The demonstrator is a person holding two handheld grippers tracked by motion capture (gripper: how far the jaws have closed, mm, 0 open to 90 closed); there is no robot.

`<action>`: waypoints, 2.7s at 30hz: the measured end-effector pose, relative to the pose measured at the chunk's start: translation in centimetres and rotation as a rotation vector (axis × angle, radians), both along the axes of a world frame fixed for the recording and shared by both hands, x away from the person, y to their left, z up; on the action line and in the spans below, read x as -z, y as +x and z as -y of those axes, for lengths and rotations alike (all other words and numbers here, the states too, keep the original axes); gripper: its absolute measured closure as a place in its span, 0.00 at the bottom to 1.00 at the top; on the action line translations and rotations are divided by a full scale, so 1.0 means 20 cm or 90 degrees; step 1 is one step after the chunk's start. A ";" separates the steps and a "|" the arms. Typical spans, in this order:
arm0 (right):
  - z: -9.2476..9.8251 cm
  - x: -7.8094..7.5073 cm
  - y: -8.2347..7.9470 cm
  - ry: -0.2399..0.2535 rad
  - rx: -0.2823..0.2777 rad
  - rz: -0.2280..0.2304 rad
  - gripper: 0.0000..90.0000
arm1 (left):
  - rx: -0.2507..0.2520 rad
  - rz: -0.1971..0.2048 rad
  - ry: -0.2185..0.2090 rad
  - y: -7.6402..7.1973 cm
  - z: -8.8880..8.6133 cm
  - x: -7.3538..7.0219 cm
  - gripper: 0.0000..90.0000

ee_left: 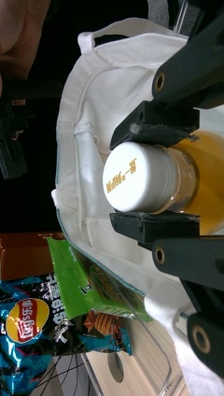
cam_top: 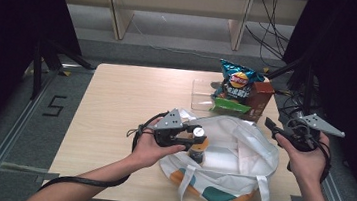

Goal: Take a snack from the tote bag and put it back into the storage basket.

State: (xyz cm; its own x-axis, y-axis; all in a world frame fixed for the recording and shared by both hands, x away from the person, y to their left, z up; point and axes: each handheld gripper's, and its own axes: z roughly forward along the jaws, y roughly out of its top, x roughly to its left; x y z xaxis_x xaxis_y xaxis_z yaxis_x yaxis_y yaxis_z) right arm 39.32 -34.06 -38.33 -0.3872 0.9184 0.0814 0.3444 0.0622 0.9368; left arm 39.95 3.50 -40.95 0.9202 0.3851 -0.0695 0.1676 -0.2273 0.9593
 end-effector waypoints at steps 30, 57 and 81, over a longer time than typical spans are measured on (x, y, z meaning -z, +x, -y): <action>-0.01 -0.01 -0.01 0.005 0.010 -0.005 0.50 | -0.018 0.021 -0.032 0.04 -0.02 -0.17 0.65; -0.02 0.00 -0.01 0.015 0.016 0.005 0.50 | -0.017 0.028 -0.049 0.08 -0.01 -0.27 0.65; -0.02 0.00 -0.01 0.015 0.016 -0.002 0.50 | -0.011 0.044 -0.056 0.11 0.01 -0.38 0.65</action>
